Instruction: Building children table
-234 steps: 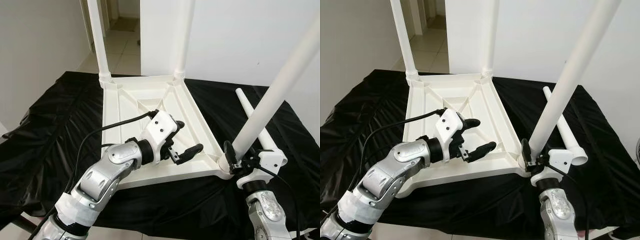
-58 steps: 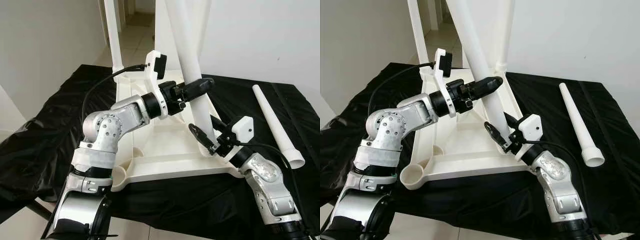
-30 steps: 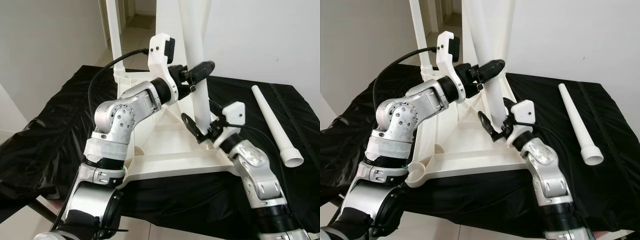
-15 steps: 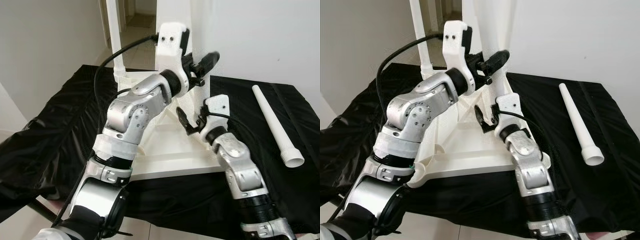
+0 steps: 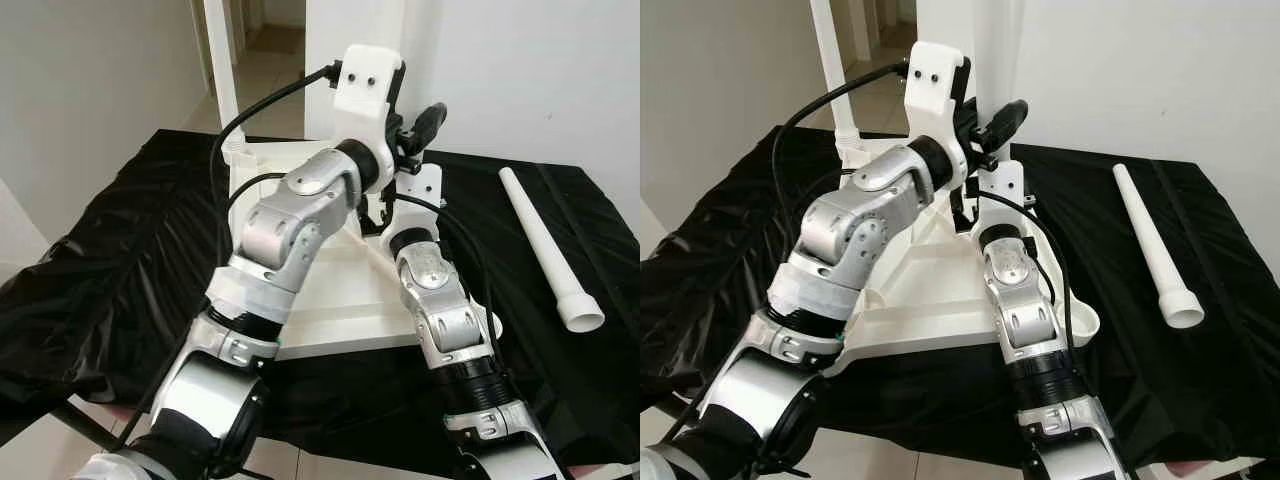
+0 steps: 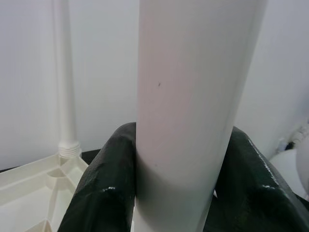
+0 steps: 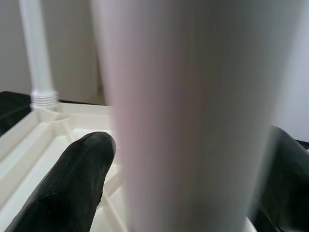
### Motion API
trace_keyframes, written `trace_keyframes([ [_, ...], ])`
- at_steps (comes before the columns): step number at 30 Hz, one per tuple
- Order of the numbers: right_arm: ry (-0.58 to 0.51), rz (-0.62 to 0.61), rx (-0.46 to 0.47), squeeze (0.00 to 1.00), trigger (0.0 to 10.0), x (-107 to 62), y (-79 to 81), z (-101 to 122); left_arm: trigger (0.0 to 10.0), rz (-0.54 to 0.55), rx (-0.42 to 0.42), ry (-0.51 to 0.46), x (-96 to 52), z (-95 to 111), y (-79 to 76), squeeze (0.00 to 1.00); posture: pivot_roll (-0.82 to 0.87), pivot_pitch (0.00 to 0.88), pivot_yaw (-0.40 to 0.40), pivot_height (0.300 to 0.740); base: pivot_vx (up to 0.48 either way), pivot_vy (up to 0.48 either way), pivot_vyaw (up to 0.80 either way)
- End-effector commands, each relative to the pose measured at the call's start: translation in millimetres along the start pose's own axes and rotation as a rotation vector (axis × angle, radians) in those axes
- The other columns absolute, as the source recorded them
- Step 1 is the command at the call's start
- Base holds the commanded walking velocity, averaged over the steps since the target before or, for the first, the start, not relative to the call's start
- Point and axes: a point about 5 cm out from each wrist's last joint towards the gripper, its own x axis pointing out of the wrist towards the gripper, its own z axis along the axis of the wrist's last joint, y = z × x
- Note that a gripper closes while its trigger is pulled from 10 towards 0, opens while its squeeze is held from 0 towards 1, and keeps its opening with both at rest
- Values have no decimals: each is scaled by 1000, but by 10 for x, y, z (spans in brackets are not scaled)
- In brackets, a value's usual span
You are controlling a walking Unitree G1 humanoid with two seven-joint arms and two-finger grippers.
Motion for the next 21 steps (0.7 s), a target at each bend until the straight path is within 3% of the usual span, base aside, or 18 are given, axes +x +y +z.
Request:
trace_keyframes([
  [1,-7,-41,-3,0,10000,23,22,13,10000,32,24,-30,35,46,-18,0,-47,13,15,740,0,0,0],
  [7,18,-102,-14,0,10000,-6,31,-53,10000,54,36,-42,54,48,25,0,-42,6,6,740,0,0,0],
  [19,30,-90,-2,0,10000,-2,148,-121,10000,54,45,-65,83,82,16,0,-37,0,-1,740,0,0,0],
  [20,24,-90,-7,0,9020,4,153,-122,10000,52,46,-71,87,91,4,0,-33,0,-3,740,0,0,0],
  [21,24,-90,-7,0,9020,4,153,-122,10000,52,46,-71,87,91,4,0,-33,0,-3,740,0,0,0],
])
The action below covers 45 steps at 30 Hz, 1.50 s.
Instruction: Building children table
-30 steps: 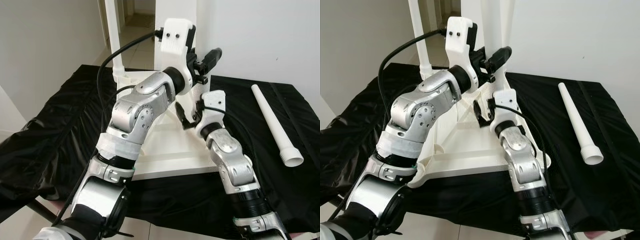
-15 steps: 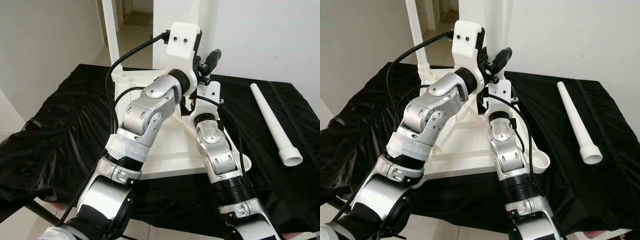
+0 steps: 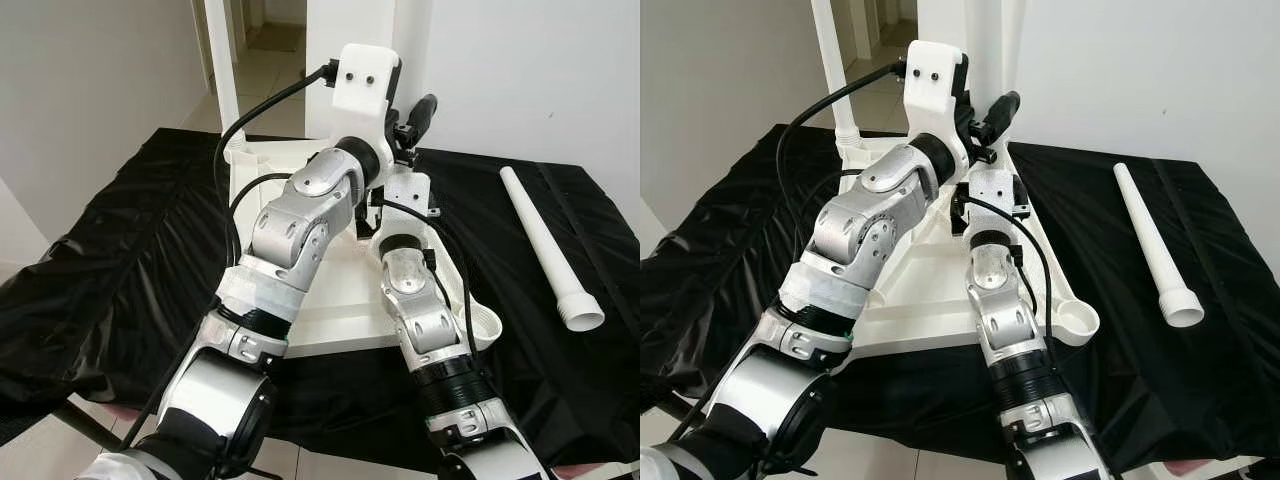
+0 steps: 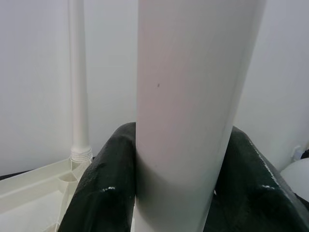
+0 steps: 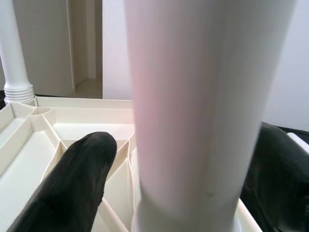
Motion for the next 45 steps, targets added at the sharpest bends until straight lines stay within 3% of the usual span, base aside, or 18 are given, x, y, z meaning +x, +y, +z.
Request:
trace_keyframes([
  [1,-14,-13,-4,0,6196,25,12,14,10000,-6,21,-51,32,117,-59,0,-29,0,-4,740,0,0,0],
  [2,-16,-20,-6,0,6196,32,8,14,10000,-9,22,-53,34,117,-66,0,-27,0,-4,740,0,0,0],
  [3,-16,-24,-7,0,7176,44,3,15,10000,-12,23,-53,35,115,-71,0,-26,0,-5,740,0,0,0],
  [4,-16,-24,-7,0,7176,44,3,15,10000,-12,23,-53,35,115,-71,0,-26,0,-5,740,0,0,0],
  [6,-20,-36,-5,0,8510,69,-15,27,10000,-15,24,-52,34,111,-81,0,-23,0,-5,740,0,0,0],
  [7,-20,-36,-5,0,8510,69,-15,27,10000,-15,24,-52,34,111,-81,0,-23,0,-5,740,0,0,0],
  [8,-22,-42,-3,0,10000,84,-23,34,10000,-17,25,-52,33,111,-86,0,-23,0,-5,740,0,0,0],
  [16,-48,-48,6,0,10000,129,-23,83,10000,-26,27,-52,35,107,-102,0,-21,0,-3,740,0,0,0],
  [17,-51,-50,8,0,6353,129,-23,88,10000,-27,26,-52,36,108,-104,0,-21,0,-3,740,0,0,0],
  [19,-53,-58,1,0,4471,135,-28,87,10000,-28,25,-53,38,109,-107,0,-22,0,-3,740,0,0,0],
  [21,-53,-63,-5,0,4471,139,-33,86,10000,-29,24,-53,39,111,-109,0,-22,0,-2,740,0,0,0],
  [24,-37,-70,13,0,3647,144,-41,67,10000,-28,24,-54,39,113,-111,0,-22,0,-2,740,0,0,0],
  [25,-32,-69,20,0,0,142,-38,59,10000,-28,24,-54,40,116,-111,0,-20,0,-3,740,0,0,0],
  [35,-24,-81,9,0,0,146,-39,28,10000,-30,33,-64,34,139,-110,0,-15,0,-2,740,0,0,0],
  [36,-21,-90,7,0,39,153,-48,22,10000,-35,24,-68,31,140,-110,1000,-15,0,-2,740,0,0,0],
  [39,-19,-97,6,0,39,158,-54,18,10000,-38,18,-71,29,140,-110,1000,-15,0,-2,740,0,0,0],
  [40,-13,-106,17,0,10000,163,-62,16,10000,-44,5,-73,23,136,-112,1000,-16,1,0,740,0,0,0],
  [45,-1,-116,39,0,10000,168,-83,15,10000,-46,-21,-74,9,137,-112,1000,-17,7,4,740,0,0,0],
])
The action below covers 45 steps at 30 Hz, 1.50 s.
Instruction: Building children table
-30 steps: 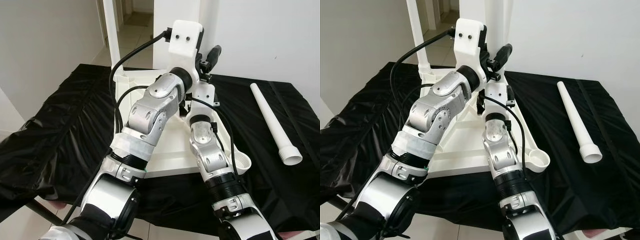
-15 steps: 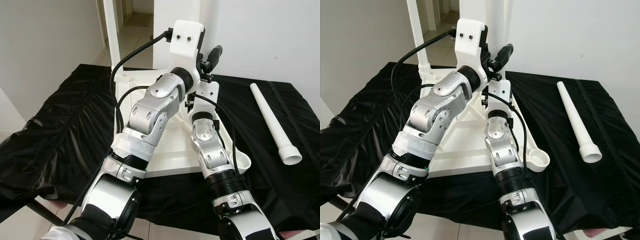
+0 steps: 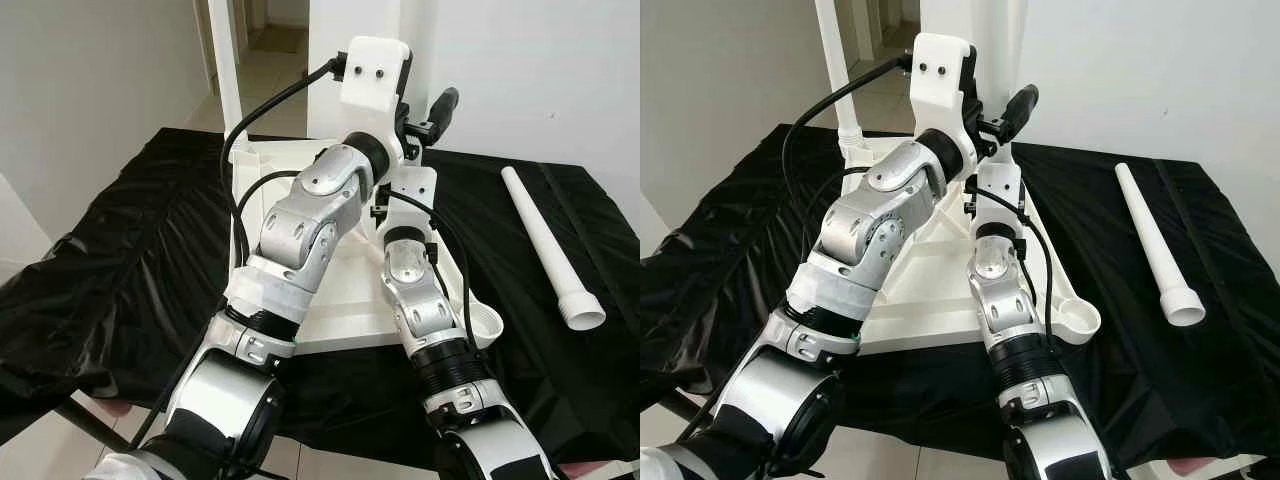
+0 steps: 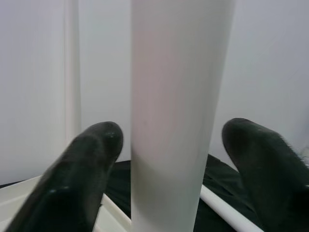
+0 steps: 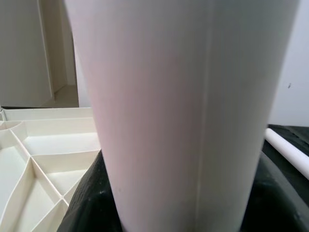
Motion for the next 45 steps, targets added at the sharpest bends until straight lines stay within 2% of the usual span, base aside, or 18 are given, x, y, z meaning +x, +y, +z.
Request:
trace_keyframes([
  [1,4,-14,21,0,10000,21,-11,26,10000,-33,-8,-27,-2,72,-31,776,-17,9,5,740,0,0,0],
  [6,8,-18,21,0,10000,22,-22,20,10000,-33,-12,-27,-6,75,-25,776,-17,9,5,740,0,0,0],
  [7,27,-6,38,0,10000,26,-63,-12,10000,-47,-62,-35,-77,69,5,0,-17,10,5,740,0,0,0],
  [9,33,-3,46,0,10000,23,-77,-21,10000,-53,-75,-37,-107,65,11,0,-17,15,6,740,0,0,0],
  [10,36,-10,65,0,10000,28,-119,-24,10000,-62,-78,-25,-175,15,42,0,-16,13,8,740,0,0,0],
  [12,31,-22,73,0,10000,33,-176,-20,10000,-68,-67,0,-267,-63,82,0,-14,13,7,740,0,0,0],
  [15,27,-35,72,0,10000,33,-229,-31,10000,-70,-53,12,-326,-103,106,0,-10,12,6,740,0,0,0],
  [17,25,-33,65,0,10000,25,-319,-73,10000,-70,-35,30,-407,-154,145,0,-8,12,3,740,0,0,0],
  [18,25,-33,65,0,10000,25,-319,-73,10000,-70,-35,30,-407,-154,145,0,-8,12,3,740,0,0,0],
  [20,18,-33,61,0,10000,-6,-422,-124,10000,-59,-9,51,-479,-220,181,0,-6,11,2,740,0,0,0],
  [27,-22,2,79,0,10000,-87,-521,-145,10000,-48,4,81,-588,-343,229,0,-8,6,-2,740,0,0,0],
  [29,-50,52,94,0,10000,-198,-553,-172,10000,-42,54,116,-726,-558,269,0,-8,2,0,740,0,0,0],
  [34,-45,55,92,0,10000,-299,-615,-220,10000,-39,95,170,-859,-745,266,0,-10,0,0,740,0,0,0],
  [35,-45,55,92,0,10000,-299,-615,-220,10000,-39,95,170,-859,-745,266,0,-10,0,0,740,0,0,0],
  [39,-19,43,74,0,10000,-393,-746,-298,10000,-67,127,211,-1010,-854,224,0,-15,2,4,740,0,0,0],
  [42,-20,40,71,0,10000,-405,-777,-301,10000,-82,130,220,-1035,-868,206,0,-17,6,8,740,0,0,0],
  [45,-18,45,61,0,10000,-446,-873,-304,10000,-163,148,237,-1102,-906,127,0,-21,9,9,740,0,0,0],
])
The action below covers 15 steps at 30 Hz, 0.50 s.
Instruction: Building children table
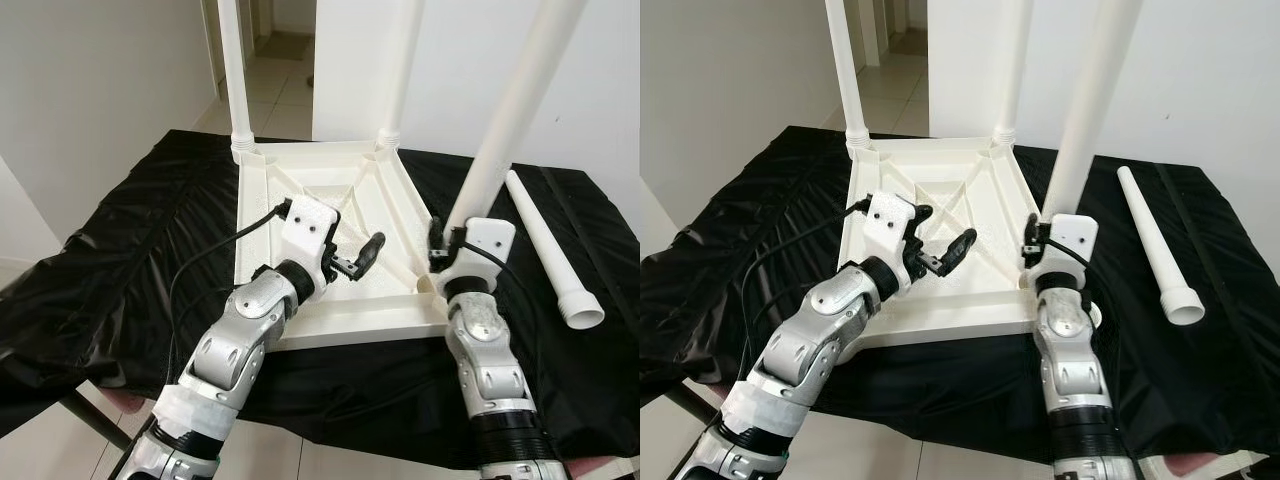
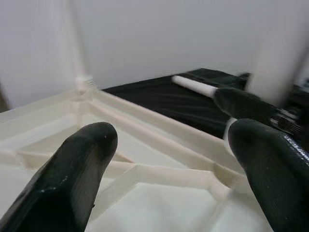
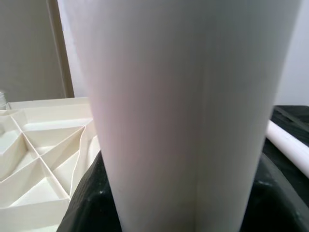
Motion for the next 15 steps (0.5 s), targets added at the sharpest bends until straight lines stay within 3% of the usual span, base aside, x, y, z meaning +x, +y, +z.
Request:
trace_keyframes([
  [1,-7,-2,7,0,10000,-38,-83,36,10000,-122,11,11,-33,-30,-109,0,-29,17,15,740,0,0,0],
  [15,34,-64,11,0,10000,-265,-337,-17,10000,-287,34,44,-153,-117,-259,0,-40,31,35,740,0,0,0],
])
